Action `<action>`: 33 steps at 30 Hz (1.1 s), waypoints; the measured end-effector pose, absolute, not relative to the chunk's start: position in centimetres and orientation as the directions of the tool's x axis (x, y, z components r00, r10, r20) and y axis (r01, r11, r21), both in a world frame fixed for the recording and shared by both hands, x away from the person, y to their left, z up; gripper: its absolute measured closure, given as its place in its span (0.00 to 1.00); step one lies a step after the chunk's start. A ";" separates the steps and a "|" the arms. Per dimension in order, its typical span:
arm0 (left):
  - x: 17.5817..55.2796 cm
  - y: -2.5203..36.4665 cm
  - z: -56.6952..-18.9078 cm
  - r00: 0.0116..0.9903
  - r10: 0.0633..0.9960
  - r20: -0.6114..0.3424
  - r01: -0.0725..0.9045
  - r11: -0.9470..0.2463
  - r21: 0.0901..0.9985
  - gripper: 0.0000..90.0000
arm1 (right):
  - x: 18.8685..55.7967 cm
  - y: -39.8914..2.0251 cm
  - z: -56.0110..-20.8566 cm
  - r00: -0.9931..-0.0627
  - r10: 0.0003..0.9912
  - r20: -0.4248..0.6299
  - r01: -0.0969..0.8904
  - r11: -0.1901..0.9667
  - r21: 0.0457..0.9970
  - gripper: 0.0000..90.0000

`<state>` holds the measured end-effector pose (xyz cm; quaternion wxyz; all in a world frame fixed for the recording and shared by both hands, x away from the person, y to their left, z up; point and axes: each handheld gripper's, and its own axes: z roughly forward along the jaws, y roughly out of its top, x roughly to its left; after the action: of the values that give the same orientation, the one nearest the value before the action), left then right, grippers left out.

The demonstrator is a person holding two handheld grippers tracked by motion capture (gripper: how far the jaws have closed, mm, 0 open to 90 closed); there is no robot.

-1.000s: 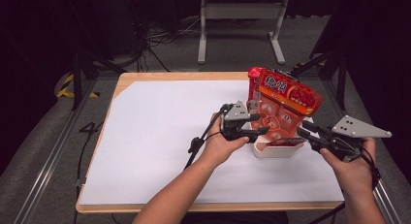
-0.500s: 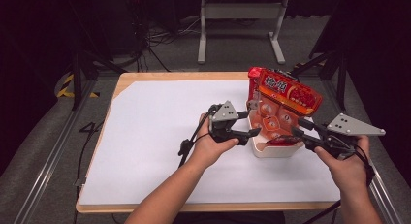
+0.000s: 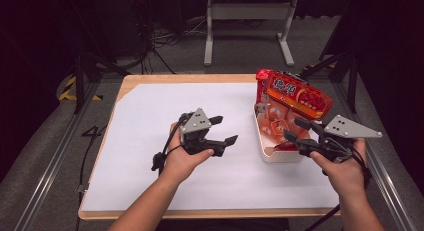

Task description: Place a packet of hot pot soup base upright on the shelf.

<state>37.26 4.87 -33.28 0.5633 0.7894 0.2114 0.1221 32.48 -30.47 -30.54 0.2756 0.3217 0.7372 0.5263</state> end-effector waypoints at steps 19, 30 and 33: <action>34.3 12.9 -35.9 0.824 0.563 -0.057 0.270 -0.303 0.914 0.20 | 32.4 -24.9 -33.4 -0.739 0.673 -0.033 0.183 0.248 0.951 0.39; 33.3 17.2 -40.2 0.753 0.653 -0.082 0.303 -0.234 0.924 0.19 | 32.5 -22.7 -37.4 -0.774 0.633 -0.028 0.199 0.285 0.938 0.38; 32.8 17.8 -41.2 0.746 0.660 -0.092 0.301 -0.211 0.930 0.19 | 32.8 -22.5 -38.4 -0.772 0.635 -0.015 0.214 0.281 0.936 0.37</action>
<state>32.77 17.79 -41.20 0.5431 0.7603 0.3158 0.1651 32.83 -22.49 -38.42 0.1977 0.2737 0.7756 0.5334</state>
